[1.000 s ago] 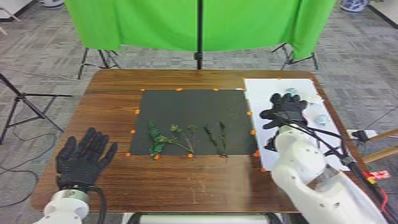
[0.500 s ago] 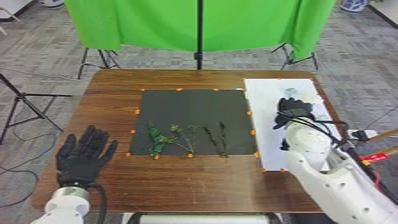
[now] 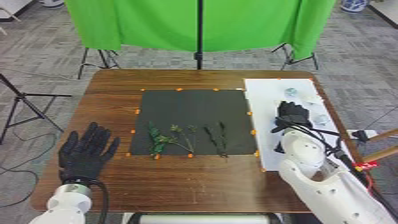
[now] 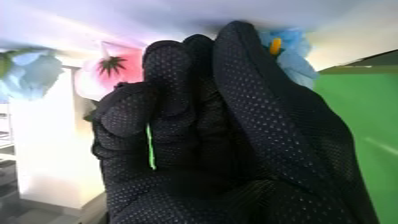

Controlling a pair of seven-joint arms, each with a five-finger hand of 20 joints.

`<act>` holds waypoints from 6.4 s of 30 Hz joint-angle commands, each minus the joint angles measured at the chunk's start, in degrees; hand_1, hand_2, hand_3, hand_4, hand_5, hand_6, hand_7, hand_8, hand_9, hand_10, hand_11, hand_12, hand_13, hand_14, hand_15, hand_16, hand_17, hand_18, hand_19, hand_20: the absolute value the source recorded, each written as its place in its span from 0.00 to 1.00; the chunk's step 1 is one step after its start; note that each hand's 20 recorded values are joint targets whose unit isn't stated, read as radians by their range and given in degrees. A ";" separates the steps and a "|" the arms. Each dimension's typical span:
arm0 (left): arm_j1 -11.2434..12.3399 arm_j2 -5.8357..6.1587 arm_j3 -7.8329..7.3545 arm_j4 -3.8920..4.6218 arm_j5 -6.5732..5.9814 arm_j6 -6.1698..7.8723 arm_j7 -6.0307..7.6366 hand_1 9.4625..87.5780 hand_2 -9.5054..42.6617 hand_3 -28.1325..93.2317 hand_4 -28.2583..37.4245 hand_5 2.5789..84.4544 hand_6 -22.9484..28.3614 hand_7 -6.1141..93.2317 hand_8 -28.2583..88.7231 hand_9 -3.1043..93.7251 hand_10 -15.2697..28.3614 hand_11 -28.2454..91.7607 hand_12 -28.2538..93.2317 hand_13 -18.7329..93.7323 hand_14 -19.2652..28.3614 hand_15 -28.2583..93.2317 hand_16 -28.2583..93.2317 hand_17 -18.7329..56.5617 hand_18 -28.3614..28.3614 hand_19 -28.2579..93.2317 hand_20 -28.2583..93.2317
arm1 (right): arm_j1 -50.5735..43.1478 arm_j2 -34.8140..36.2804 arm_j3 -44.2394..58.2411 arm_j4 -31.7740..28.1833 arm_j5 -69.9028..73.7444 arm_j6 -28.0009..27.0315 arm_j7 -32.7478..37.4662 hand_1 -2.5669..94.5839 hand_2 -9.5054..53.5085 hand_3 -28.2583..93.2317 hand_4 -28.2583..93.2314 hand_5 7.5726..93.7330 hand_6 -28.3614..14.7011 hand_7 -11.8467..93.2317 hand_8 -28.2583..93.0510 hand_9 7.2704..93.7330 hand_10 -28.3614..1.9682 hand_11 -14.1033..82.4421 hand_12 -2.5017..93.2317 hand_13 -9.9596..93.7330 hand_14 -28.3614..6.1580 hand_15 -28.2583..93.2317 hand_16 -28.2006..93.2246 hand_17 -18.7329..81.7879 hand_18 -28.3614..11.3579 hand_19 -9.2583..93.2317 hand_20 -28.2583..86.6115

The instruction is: Arrange flowers

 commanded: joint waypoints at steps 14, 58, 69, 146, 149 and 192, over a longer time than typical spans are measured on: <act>2.07 0.14 -1.13 0.26 -1.47 0.53 0.74 0.23 0.52 0.85 0.00 0.55 0.58 0.36 0.13 0.48 0.70 0.53 0.36 0.45 0.72 0.67 0.19 0.19 0.78 0.58 0.42 | 16.90 -4.91 -17.47 -9.60 0.82 5.96 -13.50 0.71 0.00 0.79 0.00 0.64 0.63 0.62 0.35 0.71 0.50 0.45 0.58 0.71 0.62 0.70 0.59 0.57 0.18 0.94 0.58; -1.53 3.78 2.04 0.78 -5.16 0.90 2.22 0.23 0.52 0.85 0.00 0.55 0.58 0.37 0.12 0.49 0.70 0.54 0.36 0.45 0.72 0.68 0.19 0.19 0.78 0.58 0.42 | 30.72 -24.59 -44.32 10.41 -3.46 0.57 -14.18 0.68 0.00 0.78 0.00 0.66 0.60 0.51 0.33 0.71 0.46 0.42 0.55 0.69 0.58 0.69 0.57 0.56 0.14 0.95 0.56; -0.98 3.50 1.43 0.67 -5.60 1.20 2.36 0.23 0.52 0.85 0.00 0.56 0.58 0.38 0.12 0.49 0.70 0.54 0.36 0.45 0.72 0.68 0.19 0.19 0.78 0.58 0.42 | 29.46 -24.41 -43.33 10.41 -4.50 -0.31 -14.53 0.68 0.00 0.79 0.00 0.66 0.55 0.39 0.29 0.71 0.44 0.35 0.50 0.68 0.56 0.68 0.56 0.56 0.12 0.95 0.55; -0.14 -0.35 -0.29 -2.08 -13.22 16.56 5.26 0.24 0.53 0.86 0.00 0.60 0.58 0.46 0.09 0.54 0.71 0.59 0.36 0.49 0.75 0.72 0.17 0.22 0.79 0.62 0.41 | 19.21 -6.96 -12.59 -5.36 4.40 8.31 -10.31 0.69 0.00 0.76 0.00 0.74 0.61 0.49 0.35 0.82 0.53 0.21 0.39 0.72 0.60 0.53 0.54 0.52 0.17 0.89 0.53; -0.95 -0.20 0.57 -1.80 -13.00 16.35 4.32 0.24 0.53 0.86 0.00 0.60 0.58 0.46 0.09 0.54 0.71 0.59 0.36 0.49 0.76 0.72 0.17 0.22 0.78 0.62 0.41 | 24.22 -12.50 -17.79 -1.11 3.97 8.60 -13.42 0.69 0.00 0.76 0.00 0.74 0.61 0.50 0.35 0.82 0.53 0.20 0.39 0.72 0.60 0.53 0.54 0.52 0.17 0.89 0.53; -5.02 3.89 4.87 0.05 -11.88 10.84 3.73 0.24 0.54 0.86 0.00 0.59 0.58 0.45 0.09 0.53 0.71 0.58 0.36 0.48 0.75 0.72 0.17 0.21 0.78 0.62 0.41 | 28.05 -30.19 -32.82 18.29 -2.31 -8.50 -16.81 0.66 0.00 0.78 0.00 0.68 0.59 0.36 0.27 0.72 0.46 0.31 0.28 0.70 0.57 0.55 0.52 0.52 0.15 0.89 0.54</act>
